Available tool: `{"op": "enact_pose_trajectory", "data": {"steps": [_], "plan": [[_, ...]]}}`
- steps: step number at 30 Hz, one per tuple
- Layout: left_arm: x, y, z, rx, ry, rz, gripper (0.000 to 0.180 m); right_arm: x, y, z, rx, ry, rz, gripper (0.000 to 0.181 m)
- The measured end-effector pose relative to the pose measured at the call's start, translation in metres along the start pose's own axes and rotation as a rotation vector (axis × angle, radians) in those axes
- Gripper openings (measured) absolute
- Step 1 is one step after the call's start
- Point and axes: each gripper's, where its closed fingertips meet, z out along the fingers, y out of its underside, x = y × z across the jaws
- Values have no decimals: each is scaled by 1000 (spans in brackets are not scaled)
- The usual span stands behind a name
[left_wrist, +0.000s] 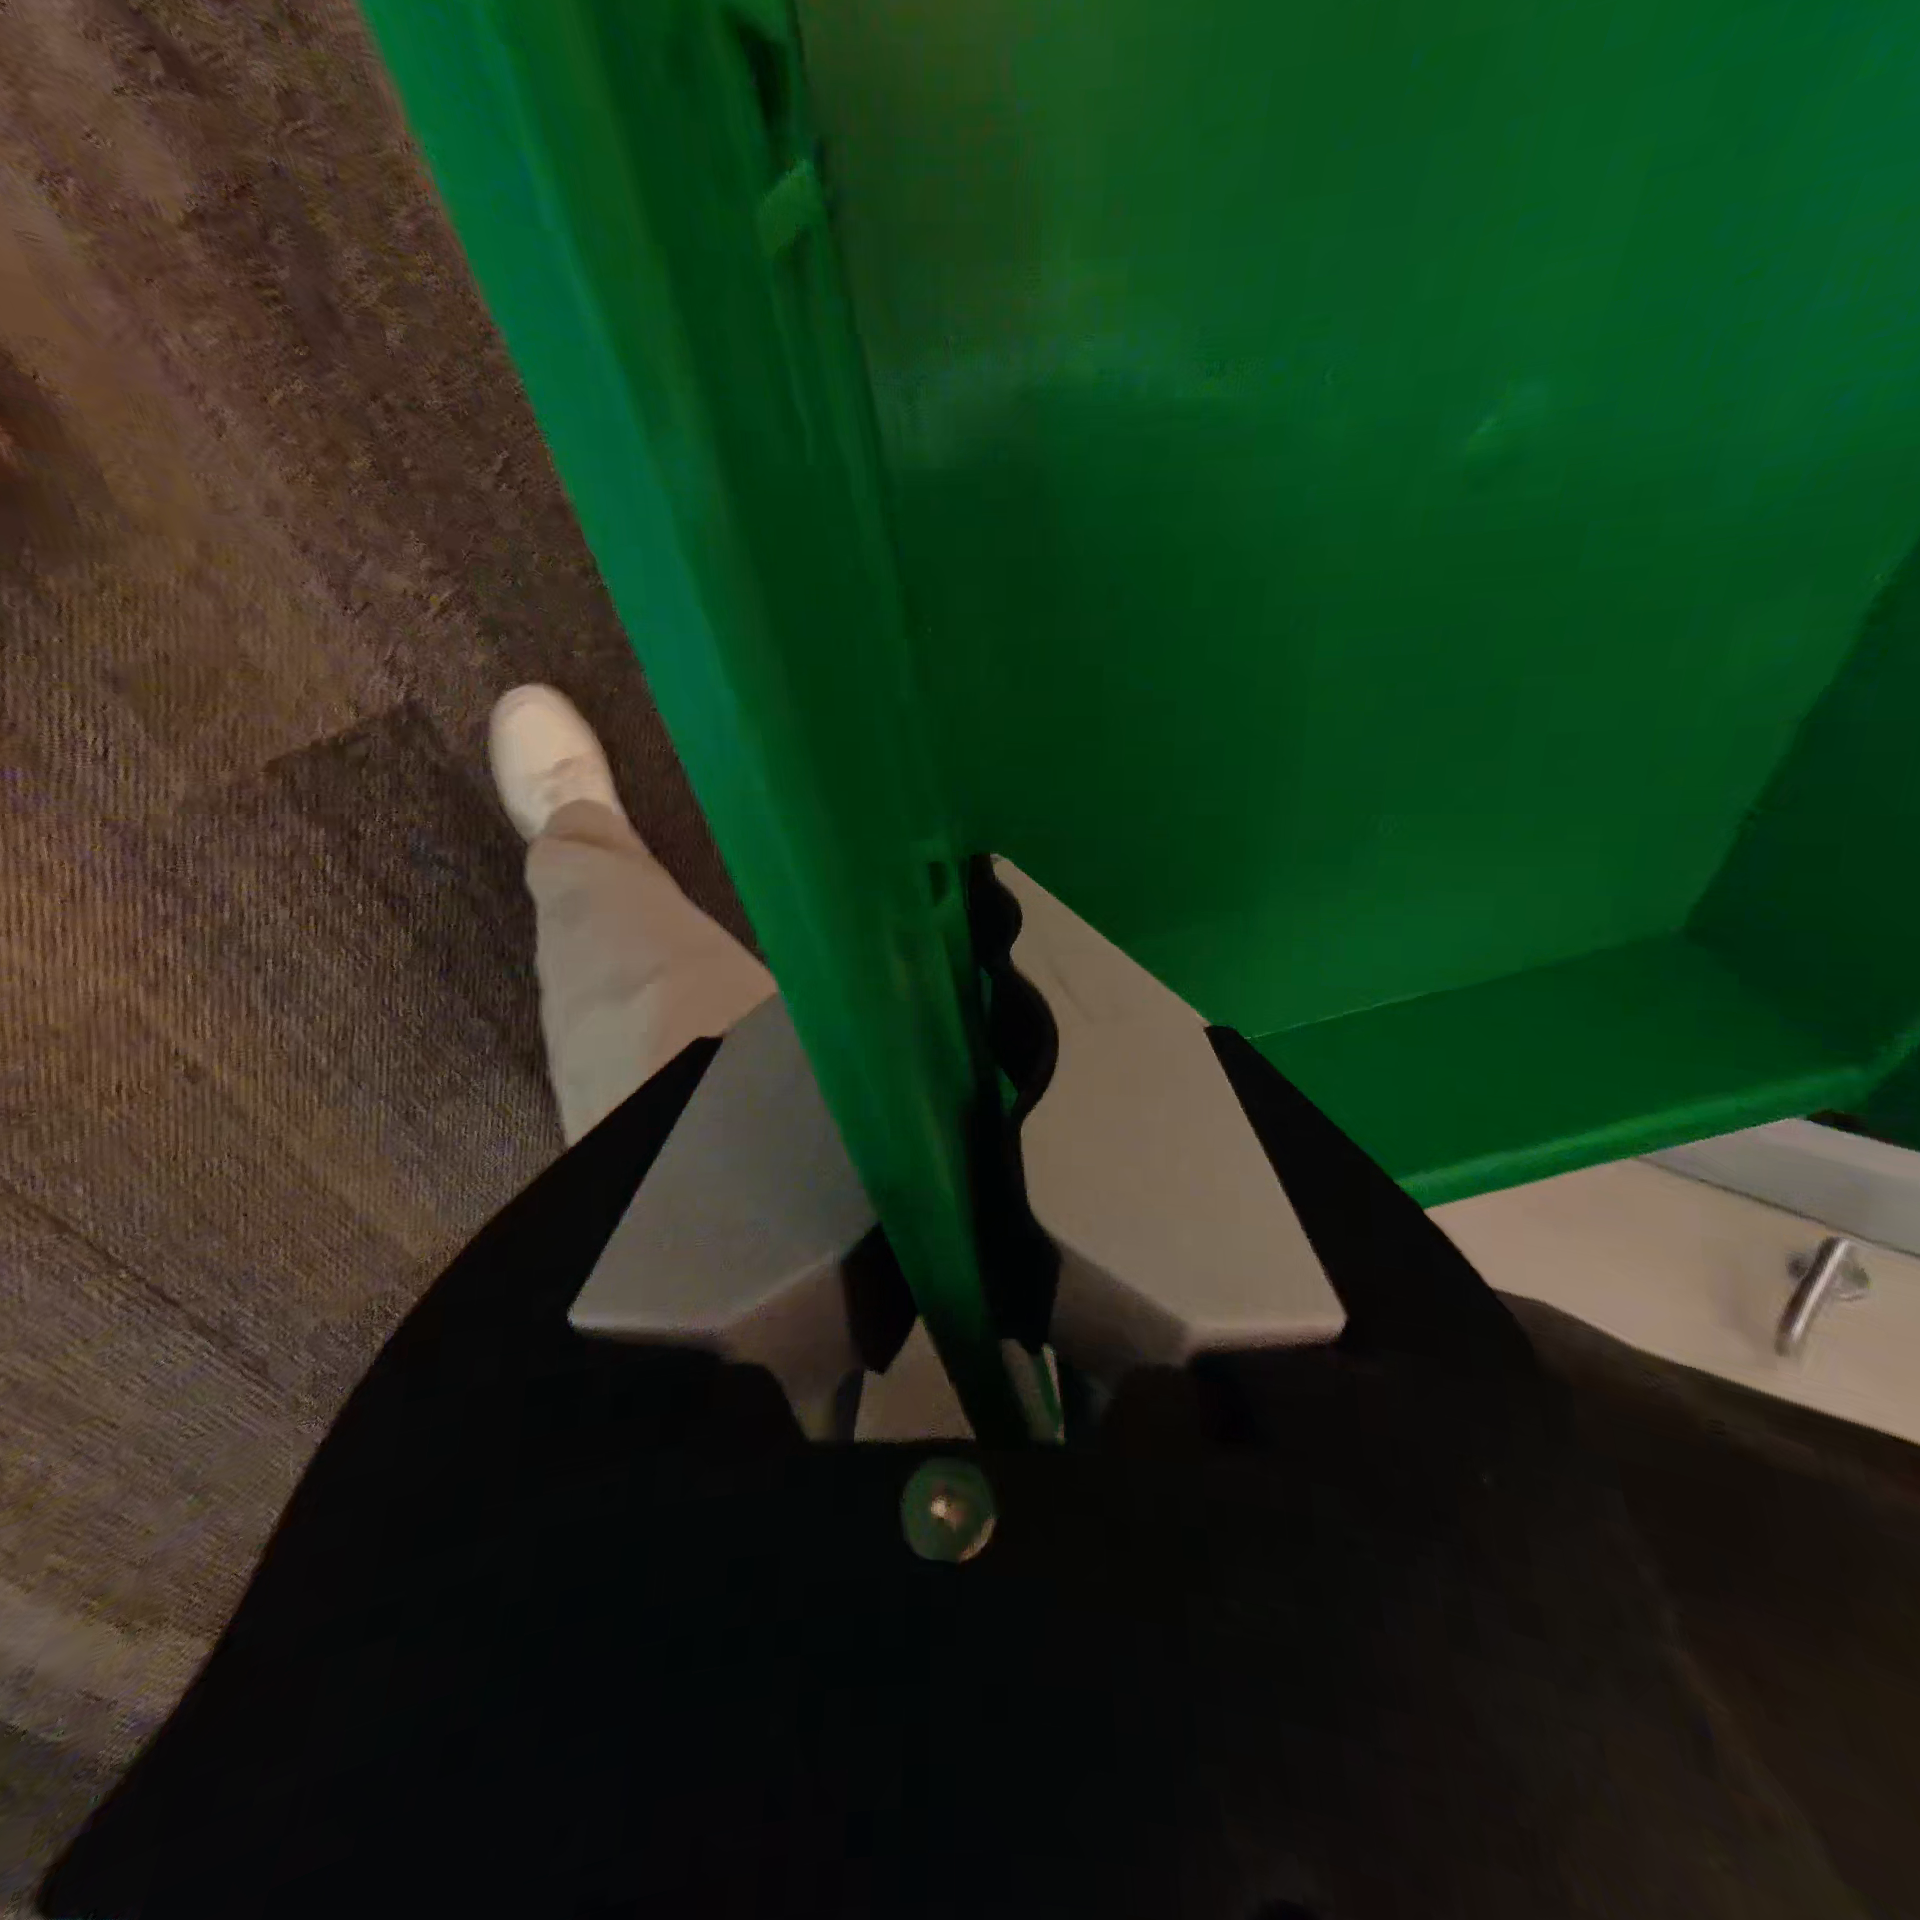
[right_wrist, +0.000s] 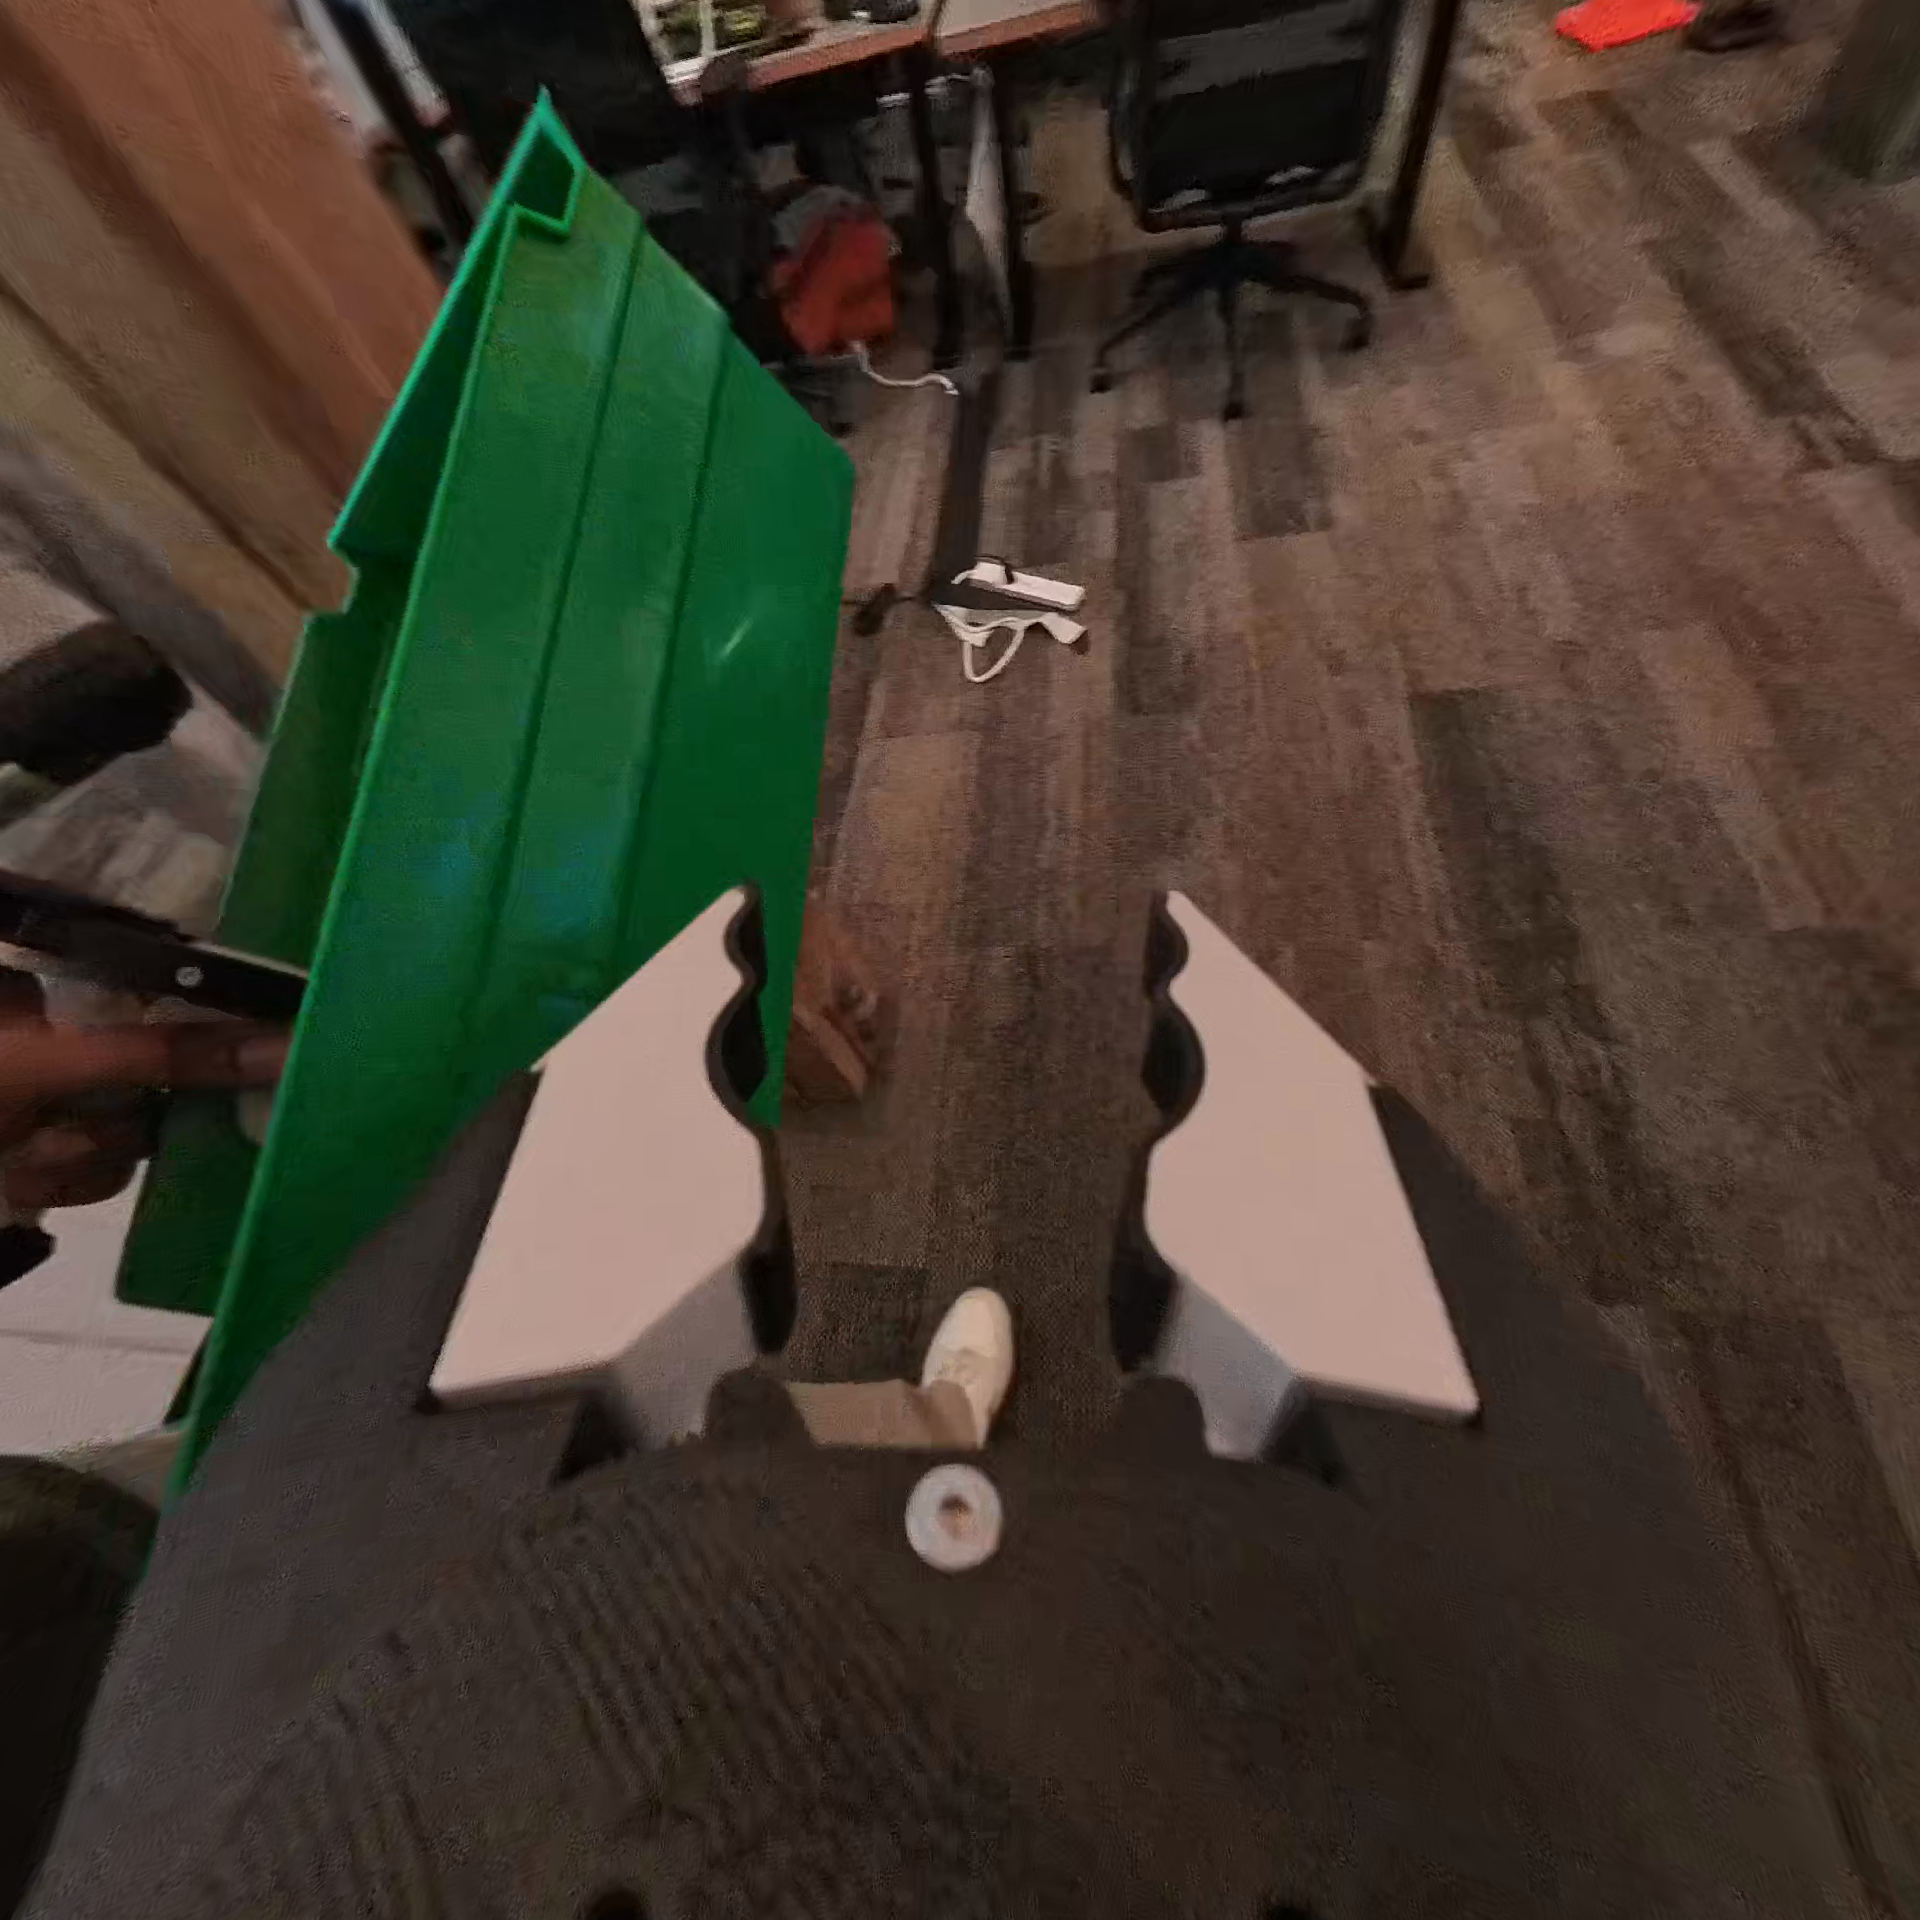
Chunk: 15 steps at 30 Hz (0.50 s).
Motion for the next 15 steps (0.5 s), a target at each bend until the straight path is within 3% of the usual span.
{"op": "enact_pose_trajectory", "data": {"steps": [6,11,15], "plan": [[75,-143,122,-101,124,64,0,152,-38,18,-51,212,86,73],[141,-283,202,-129,135,120,0,286,-105,27,25,363,97,70],[194,-392,263,-138,115,170,0,397,-139,70,59,365,128,71]]}}
